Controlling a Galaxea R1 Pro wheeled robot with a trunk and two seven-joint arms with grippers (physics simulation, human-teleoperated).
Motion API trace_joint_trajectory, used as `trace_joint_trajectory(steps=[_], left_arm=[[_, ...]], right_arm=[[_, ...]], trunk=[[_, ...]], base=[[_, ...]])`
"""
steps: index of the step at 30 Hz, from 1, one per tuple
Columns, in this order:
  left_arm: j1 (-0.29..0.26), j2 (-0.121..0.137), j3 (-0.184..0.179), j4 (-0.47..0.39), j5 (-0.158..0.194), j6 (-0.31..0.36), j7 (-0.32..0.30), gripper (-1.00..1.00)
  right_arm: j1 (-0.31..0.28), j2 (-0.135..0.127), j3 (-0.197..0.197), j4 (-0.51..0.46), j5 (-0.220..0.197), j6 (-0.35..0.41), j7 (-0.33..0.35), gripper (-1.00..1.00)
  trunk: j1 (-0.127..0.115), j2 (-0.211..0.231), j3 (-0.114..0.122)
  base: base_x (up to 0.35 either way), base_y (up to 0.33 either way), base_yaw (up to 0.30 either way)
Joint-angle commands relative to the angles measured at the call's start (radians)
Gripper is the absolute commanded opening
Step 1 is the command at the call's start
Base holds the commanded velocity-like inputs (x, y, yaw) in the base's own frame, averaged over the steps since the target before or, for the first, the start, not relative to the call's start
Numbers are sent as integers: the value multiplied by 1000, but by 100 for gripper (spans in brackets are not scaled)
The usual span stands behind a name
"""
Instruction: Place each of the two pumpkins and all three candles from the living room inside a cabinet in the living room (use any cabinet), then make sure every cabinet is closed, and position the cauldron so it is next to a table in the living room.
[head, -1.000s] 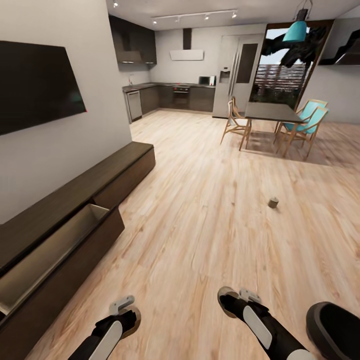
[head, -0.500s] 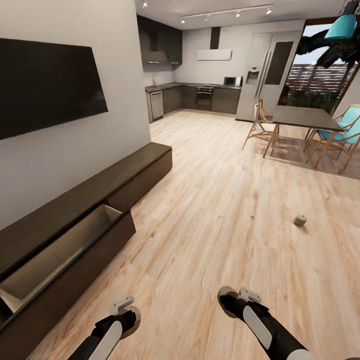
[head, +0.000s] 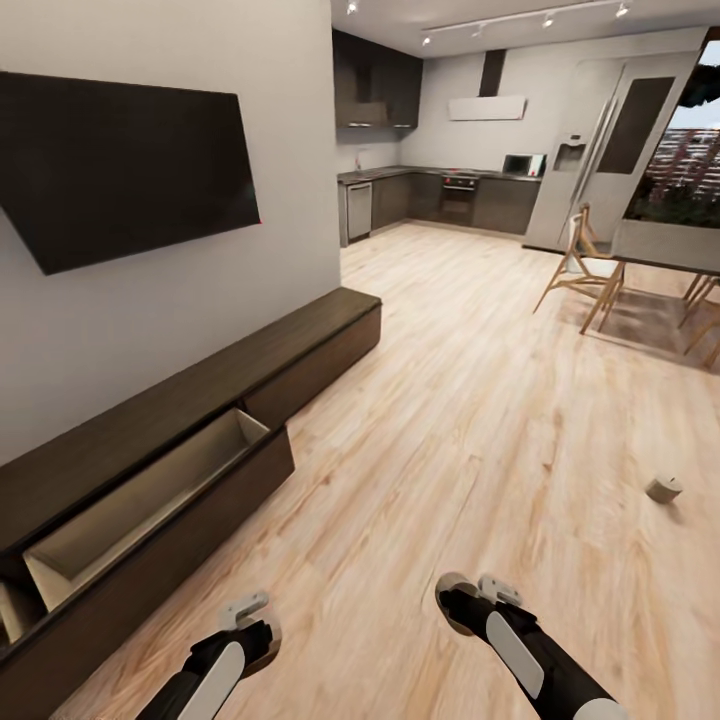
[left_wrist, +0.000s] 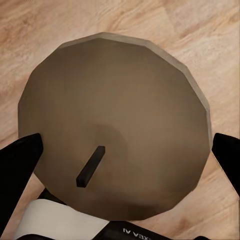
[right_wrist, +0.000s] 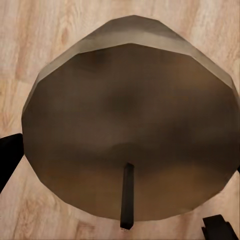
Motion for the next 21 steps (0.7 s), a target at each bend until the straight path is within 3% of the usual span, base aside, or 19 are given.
trace_joint_trajectory(steps=[1,7,13,21], left_arm=[[-1,1,-5,-2,6,1,8,-100],[-1,1,-4,-2,7,2,8,-100],[-1,0,-3,-3,7,1,10,-100],[-1,-1,-3,-9,10,2,10,-100]], right_arm=[[0,-2,7,-3,-10,1,-10,-100],[0,-2,8,-3,-10,1,-10,-100],[0,-2,7,-3,-10,1,-10,-100],[0,-2,7,-3,-11,2,-10,-100]], trunk=[[0,-1,-1],[0,-1,-1],[0,-1,-1],[-30,55,24]], base=[[237,-158,275],[219,-172,275],[34,-31,275],[2,-2,189]])
